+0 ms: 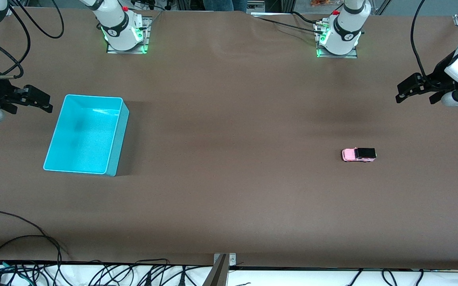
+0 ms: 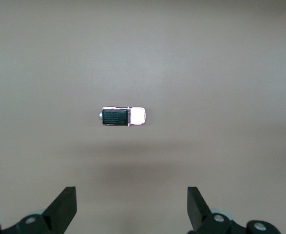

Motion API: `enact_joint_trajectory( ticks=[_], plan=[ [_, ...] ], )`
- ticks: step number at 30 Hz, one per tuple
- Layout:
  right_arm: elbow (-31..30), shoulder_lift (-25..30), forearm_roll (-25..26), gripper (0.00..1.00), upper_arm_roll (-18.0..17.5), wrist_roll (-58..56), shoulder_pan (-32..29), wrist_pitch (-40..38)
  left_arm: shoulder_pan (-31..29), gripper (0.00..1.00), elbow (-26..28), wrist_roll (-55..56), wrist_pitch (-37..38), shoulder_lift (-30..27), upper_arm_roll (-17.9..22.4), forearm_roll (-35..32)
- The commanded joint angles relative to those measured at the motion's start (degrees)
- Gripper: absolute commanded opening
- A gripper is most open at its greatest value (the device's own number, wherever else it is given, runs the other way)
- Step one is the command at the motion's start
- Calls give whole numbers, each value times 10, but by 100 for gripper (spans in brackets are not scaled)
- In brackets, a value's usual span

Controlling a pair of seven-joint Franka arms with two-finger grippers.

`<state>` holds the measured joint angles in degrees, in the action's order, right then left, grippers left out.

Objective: Wind and store pink jeep toy

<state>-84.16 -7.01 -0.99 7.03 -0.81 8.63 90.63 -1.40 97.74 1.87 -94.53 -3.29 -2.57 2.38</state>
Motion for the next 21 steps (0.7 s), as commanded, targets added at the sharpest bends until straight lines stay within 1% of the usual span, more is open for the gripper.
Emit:
enact_joint_trajectory(
  ticks=[1, 21],
  plan=[
    [14, -1, 2, 100, -1, -5, 1, -12, -4, 100, -10, -8, 23, -3, 0, -4],
    [14, -2, 1, 100, -1, -6, 0, -12, -2, 100, -18, -6, 30, 0, -2, -12]
  ],
)
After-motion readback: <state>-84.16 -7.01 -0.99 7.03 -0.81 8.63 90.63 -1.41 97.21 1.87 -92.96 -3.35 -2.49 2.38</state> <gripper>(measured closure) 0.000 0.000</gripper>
